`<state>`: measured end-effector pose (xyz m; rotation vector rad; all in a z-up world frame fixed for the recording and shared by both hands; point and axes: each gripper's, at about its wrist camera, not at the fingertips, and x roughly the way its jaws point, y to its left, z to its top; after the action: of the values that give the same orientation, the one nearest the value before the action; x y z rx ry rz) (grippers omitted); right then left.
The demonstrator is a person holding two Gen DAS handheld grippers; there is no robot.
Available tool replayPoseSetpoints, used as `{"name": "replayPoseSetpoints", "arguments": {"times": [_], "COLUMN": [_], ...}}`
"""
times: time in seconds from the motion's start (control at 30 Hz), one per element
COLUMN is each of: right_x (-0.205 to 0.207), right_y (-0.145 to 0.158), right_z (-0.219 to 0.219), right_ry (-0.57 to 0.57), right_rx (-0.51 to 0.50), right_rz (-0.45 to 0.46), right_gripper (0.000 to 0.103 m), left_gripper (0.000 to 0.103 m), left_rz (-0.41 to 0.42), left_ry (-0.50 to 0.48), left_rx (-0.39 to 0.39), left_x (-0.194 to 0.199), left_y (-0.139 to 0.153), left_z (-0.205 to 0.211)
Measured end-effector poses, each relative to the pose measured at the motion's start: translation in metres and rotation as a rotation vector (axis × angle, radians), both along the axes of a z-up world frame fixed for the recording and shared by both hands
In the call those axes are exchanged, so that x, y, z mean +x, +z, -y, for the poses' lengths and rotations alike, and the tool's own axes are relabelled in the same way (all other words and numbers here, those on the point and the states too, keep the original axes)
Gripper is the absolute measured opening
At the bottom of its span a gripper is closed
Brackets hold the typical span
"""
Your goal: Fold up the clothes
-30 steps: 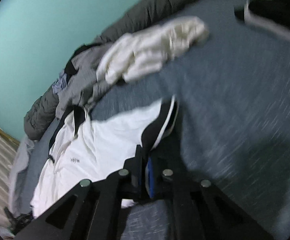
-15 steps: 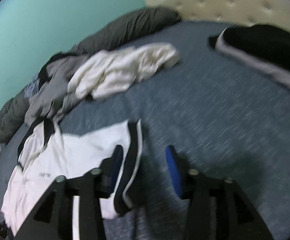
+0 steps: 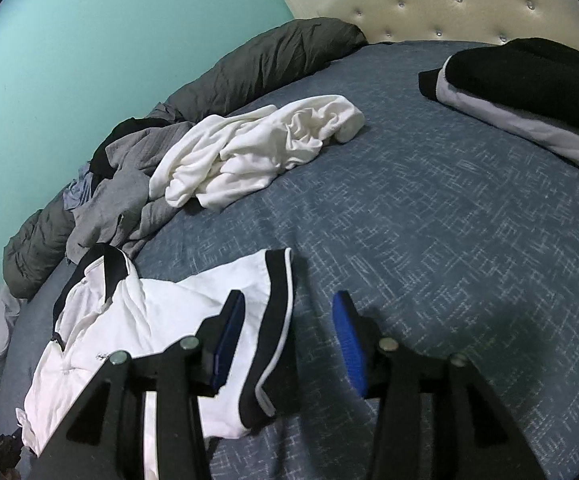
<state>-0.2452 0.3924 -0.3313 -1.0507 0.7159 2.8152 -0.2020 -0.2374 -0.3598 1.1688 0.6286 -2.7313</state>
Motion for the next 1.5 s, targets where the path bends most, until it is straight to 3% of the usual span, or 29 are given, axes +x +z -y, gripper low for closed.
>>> {"name": "replayPoseSetpoints", "arguments": {"times": [0.17, 0.27, 0.37, 0.43, 0.63, 1.23, 1.27, 1.33, 1.5], "right_x": [0.002, 0.002, 0.002, 0.002, 0.003, 0.003, 0.003, 0.002, 0.002], "right_y": [0.002, 0.004, 0.003, 0.004, 0.004, 0.003, 0.002, 0.002, 0.0], "right_z": [0.002, 0.006, 0.01, 0.013, 0.014, 0.013, 0.013, 0.013, 0.013], "right_ry": [-0.002, 0.002, 0.012, 0.019, 0.021, 0.031, 0.032, 0.033, 0.035], "right_rx": [-0.01, -0.009, -0.006, -0.004, -0.006, -0.042, -0.042, -0.045, -0.048], "right_rz": [-0.011, -0.015, -0.018, -0.018, -0.024, -0.021, -0.021, -0.021, -0.02], "right_gripper": [0.046, 0.046, 0.046, 0.046, 0.046, 0.046, 0.046, 0.046, 0.046], "left_gripper": [0.026, 0.026, 0.026, 0.027, 0.027, 0.027, 0.024, 0.01, 0.007], "left_rz": [0.068, 0.118, 0.138, 0.135, 0.135, 0.077, 0.074, 0.07, 0.068], "left_ry": [0.061, 0.036, -0.02, -0.06, -0.116, -0.032, -0.031, -0.046, -0.056], "left_rx": [-0.013, -0.021, 0.022, 0.096, 0.08, 0.102, 0.101, 0.085, 0.075], "left_x": [0.01, 0.013, 0.012, 0.008, -0.001, -0.033, -0.035, -0.038, -0.038], "left_y": [-0.009, -0.017, -0.021, -0.023, -0.023, -0.025, -0.025, -0.023, -0.022], "left_z": [0.021, 0.023, 0.017, 0.011, -0.01, -0.006, -0.006, -0.01, -0.013]}}
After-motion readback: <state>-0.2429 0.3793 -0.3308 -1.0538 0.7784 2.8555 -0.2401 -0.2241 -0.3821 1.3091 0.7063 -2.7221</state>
